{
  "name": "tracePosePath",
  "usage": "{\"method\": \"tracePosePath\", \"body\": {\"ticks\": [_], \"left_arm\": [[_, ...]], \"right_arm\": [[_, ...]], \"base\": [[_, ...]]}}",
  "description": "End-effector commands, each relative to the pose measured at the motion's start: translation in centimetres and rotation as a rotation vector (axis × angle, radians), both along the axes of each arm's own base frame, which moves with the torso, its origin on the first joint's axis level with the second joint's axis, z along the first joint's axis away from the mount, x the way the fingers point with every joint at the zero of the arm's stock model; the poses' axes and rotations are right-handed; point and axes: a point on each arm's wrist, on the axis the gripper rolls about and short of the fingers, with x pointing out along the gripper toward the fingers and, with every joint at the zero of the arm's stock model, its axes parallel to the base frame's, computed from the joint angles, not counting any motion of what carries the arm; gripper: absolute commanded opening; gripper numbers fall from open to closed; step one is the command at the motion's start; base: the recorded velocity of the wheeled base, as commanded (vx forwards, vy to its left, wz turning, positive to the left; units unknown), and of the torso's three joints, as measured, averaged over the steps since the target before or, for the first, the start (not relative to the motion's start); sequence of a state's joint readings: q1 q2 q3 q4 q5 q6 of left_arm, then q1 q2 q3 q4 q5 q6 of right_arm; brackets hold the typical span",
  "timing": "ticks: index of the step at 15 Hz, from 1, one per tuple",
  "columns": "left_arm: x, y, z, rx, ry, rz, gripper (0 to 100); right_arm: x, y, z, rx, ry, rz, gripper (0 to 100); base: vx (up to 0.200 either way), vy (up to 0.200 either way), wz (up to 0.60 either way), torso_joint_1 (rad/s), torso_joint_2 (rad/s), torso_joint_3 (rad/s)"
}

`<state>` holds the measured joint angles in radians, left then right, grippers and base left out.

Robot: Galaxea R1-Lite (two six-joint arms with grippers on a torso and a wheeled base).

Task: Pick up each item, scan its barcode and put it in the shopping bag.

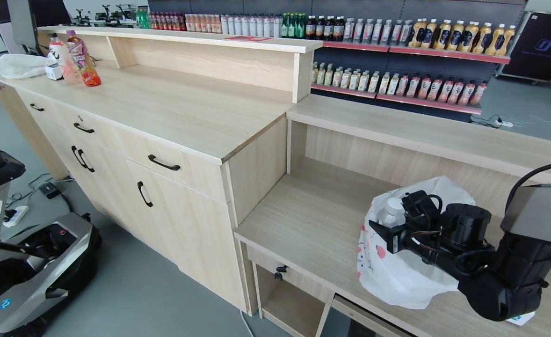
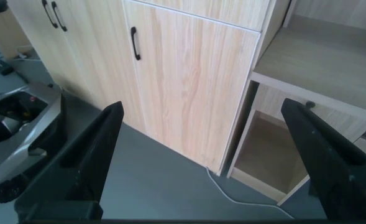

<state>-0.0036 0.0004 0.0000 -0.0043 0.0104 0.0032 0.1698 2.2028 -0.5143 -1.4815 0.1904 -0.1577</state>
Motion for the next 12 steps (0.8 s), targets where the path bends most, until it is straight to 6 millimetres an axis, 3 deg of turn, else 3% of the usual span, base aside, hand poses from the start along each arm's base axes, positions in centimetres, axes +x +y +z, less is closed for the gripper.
{"method": "tracePosePath", "body": {"ticks": [1,8,11,12], "left_arm": [[0.0,0.0,0.0,0.0,-0.001,0.001,100],[0.0,0.0,0.0,0.0,-0.001,0.001,100],[0.0,0.0,0.0,0.0,-0.001,0.001,100],[0.0,0.0,0.0,0.0,-0.001,0.001,100]], "right_arm": [[0.11,0.19,-1.06,-0.007,0.027,0.005,0],[0.11,-0.02,-1.94,-0.016,0.041,0.001,0],[0.0,-0.09,-1.38,-0.016,0.029,-0.002,0],[-0.04,-0.1,-1.32,-0.018,0.029,-0.002,100]], "base": [[0.0,0.0,0.0,0.0,0.0,0.0],[0.0,0.0,0.0,0.0,0.0,0.0],[0.0,0.0,0.0,0.0,0.0,0.0],[0.0,0.0,0.0,0.0,0.0,0.0]]}}
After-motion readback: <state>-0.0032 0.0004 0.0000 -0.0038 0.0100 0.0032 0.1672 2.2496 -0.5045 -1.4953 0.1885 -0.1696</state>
